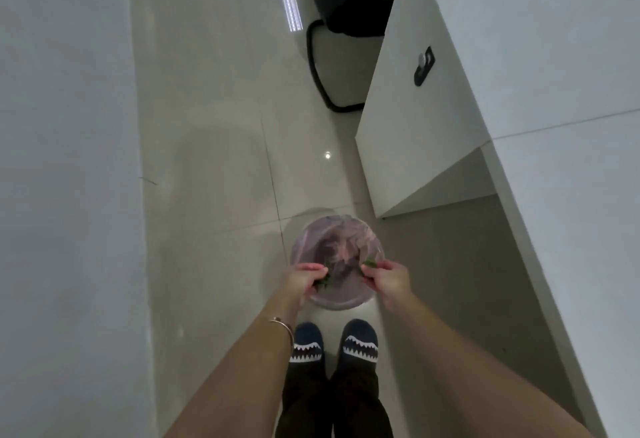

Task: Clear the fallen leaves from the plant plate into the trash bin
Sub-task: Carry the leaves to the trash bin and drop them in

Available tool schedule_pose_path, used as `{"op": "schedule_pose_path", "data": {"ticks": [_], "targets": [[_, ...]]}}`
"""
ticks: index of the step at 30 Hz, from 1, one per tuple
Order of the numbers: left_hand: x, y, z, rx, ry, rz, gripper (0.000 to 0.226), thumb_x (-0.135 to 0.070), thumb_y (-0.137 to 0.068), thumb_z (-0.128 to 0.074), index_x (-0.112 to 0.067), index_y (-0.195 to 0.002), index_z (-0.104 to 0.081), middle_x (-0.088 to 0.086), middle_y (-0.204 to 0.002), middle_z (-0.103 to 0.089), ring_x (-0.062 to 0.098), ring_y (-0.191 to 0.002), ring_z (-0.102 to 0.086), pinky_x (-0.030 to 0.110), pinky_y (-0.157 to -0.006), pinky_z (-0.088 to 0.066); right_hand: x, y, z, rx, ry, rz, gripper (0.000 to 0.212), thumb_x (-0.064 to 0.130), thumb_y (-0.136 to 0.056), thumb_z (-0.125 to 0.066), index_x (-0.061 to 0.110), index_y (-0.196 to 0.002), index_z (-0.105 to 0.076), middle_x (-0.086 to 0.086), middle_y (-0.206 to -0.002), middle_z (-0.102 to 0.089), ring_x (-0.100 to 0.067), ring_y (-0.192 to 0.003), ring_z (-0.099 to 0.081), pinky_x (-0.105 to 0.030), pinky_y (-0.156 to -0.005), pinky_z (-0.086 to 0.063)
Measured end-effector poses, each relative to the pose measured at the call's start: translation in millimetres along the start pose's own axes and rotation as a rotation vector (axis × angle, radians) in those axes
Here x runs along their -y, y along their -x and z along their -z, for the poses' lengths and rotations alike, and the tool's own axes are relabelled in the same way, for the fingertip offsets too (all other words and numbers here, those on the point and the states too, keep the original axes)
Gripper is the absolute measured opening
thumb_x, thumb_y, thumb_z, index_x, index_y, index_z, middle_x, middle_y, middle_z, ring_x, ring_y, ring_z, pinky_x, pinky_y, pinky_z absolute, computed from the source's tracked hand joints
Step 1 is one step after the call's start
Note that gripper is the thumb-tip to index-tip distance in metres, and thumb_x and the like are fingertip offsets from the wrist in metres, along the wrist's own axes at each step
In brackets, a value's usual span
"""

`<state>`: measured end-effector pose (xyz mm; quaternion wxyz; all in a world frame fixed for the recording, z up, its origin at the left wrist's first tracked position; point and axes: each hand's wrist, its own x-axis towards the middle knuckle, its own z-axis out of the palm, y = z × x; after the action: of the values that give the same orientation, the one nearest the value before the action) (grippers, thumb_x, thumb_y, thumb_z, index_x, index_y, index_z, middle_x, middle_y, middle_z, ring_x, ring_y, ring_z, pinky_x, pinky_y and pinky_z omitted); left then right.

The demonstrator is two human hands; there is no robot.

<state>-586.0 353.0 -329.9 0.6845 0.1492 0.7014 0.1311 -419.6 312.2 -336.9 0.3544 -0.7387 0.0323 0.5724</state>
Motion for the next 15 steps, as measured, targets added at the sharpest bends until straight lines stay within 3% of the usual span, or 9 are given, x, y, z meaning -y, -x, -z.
{"op": "schedule_pose_path", "data": {"ticks": [2, 4, 7, 12, 15], "targets": [[21.8, -40.0, -8.1, -0.007, 0.028, 0.055, 0.018, 0.005, -0.082, -0.065, -0.011, -0.074, -0.065, 0.015, -0.093, -0.065, 0.021, -0.075, -0.06, 0.027, -0.07, -0.051, -27.4, -44.4, -1.8, -0.002, -0.001, -0.073, 0.012, -0.011, -0.082, -0.062, 0.001, -0.082, -0.061, -0.014, -0.086, -0.062, -0.023, -0.071, -0.061, -0.022, -0.048, -0.057], [29.5, -51.2, -12.3, 0.011, 0.057, 0.078, 0.014, 0.001, -0.084, -0.063, -0.007, -0.095, -0.067, 0.018, -0.104, -0.065, 0.022, -0.079, -0.062, 0.028, -0.072, -0.053, -38.9, -62.0, 1.1, 0.009, 0.005, -0.09, 0.015, -0.004, -0.087, -0.059, 0.001, -0.101, -0.06, -0.015, -0.096, -0.062, -0.025, -0.078, -0.062, -0.03, -0.061, -0.058], [39.8, -85.4, -21.3, 0.035, 0.065, 0.097, 0.042, -0.006, -0.088, -0.061, -0.011, -0.129, -0.055, 0.015, -0.124, -0.061, 0.031, -0.112, -0.059, 0.033, -0.087, -0.052, -60.3, -106.8, 0.5, -0.009, 0.096, -0.102, 0.028, 0.006, -0.09, -0.055, 0.016, -0.116, -0.058, -0.011, -0.092, -0.064, -0.026, -0.074, -0.06, -0.047, -0.079, -0.055], [44.2, -103.8, -20.1, 0.004, 0.08, 0.144, 0.046, -0.007, -0.094, -0.051, -0.016, -0.139, -0.046, 0.018, -0.143, -0.047, 0.034, -0.134, -0.043, 0.04, -0.102, -0.043, -70.0, -128.0, -7.0, -0.016, 0.069, -0.126, 0.038, 0.005, -0.093, -0.045, 0.022, -0.125, -0.055, -0.015, -0.107, -0.057, -0.022, -0.069, -0.054, -0.034, -0.054, -0.049], [36.5, -88.2, -21.3, -0.001, 0.102, 0.157, 0.043, -0.007, -0.096, -0.046, -0.017, -0.137, -0.047, 0.019, -0.14, -0.05, 0.034, -0.131, -0.046, 0.041, -0.098, -0.046, -58.0, -111.6, -1.8, -0.013, 0.062, -0.106, 0.035, 0.001, -0.093, -0.045, 0.014, -0.123, -0.058, -0.006, -0.09, -0.059, -0.017, -0.066, -0.053, -0.026, -0.049, -0.05]]}}
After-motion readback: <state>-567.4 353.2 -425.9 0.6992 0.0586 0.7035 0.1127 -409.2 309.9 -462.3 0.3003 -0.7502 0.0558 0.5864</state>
